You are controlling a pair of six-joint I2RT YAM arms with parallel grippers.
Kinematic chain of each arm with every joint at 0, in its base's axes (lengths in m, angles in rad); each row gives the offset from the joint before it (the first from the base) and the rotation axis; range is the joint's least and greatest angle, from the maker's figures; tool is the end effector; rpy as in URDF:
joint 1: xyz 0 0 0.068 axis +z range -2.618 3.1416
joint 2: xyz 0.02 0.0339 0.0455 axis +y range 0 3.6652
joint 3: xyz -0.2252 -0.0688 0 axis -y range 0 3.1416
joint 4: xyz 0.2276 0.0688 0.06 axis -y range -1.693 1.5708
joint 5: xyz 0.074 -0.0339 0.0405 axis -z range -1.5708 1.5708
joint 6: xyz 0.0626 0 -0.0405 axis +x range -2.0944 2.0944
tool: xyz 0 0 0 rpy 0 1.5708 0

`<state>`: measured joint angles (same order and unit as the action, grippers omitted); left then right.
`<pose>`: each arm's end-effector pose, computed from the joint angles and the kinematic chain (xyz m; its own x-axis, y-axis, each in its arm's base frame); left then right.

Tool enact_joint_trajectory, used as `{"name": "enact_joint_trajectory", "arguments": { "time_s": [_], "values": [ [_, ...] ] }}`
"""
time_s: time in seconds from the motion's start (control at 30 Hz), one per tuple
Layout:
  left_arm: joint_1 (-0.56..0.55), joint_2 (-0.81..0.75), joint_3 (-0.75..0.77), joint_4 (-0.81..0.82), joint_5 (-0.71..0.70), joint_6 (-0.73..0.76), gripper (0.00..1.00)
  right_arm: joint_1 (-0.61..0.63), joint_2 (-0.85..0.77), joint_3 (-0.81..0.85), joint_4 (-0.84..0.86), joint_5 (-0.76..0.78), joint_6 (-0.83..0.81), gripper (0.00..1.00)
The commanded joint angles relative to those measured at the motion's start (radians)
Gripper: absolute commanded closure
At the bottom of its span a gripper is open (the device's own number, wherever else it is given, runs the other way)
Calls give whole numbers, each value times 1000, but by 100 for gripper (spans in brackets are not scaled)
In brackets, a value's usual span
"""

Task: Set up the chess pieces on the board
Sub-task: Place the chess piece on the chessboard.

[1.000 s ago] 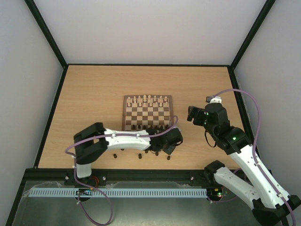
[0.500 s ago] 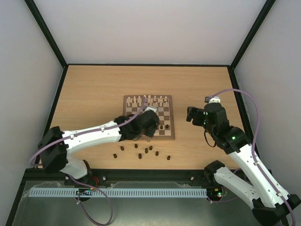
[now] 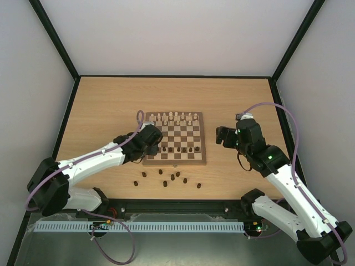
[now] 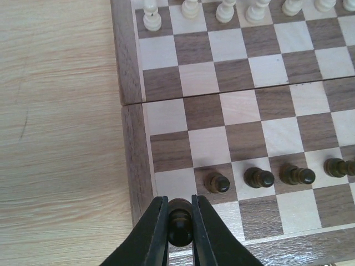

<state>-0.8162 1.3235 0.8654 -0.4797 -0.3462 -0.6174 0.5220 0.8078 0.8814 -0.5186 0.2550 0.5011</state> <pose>0.2033 -0.1852 0.1779 -0.7675 0.0213 -0.6407 0.1270 0.9847 -0.1194 0.1885 0.0902 0.2949 -0.4642 0.2692 -0.8438 -0.0708 0.9383 0.3384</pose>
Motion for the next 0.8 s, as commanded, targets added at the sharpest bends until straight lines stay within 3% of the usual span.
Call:
{"name": "enact_joint_trajectory", "arguments": {
  "time_s": [0.0,0.4,0.77],
  "values": [
    [20,2,-41,56,-15,-18,94,2,7,-10,4,-20,-13,6],
    [25,49,-86,184,-13,-29,94,2,10,-14,6,-32,-18,6],
    [27,129,-103,201,-34,-44,91,2,14,-15,8,-41,-21,6]
  ]
}}
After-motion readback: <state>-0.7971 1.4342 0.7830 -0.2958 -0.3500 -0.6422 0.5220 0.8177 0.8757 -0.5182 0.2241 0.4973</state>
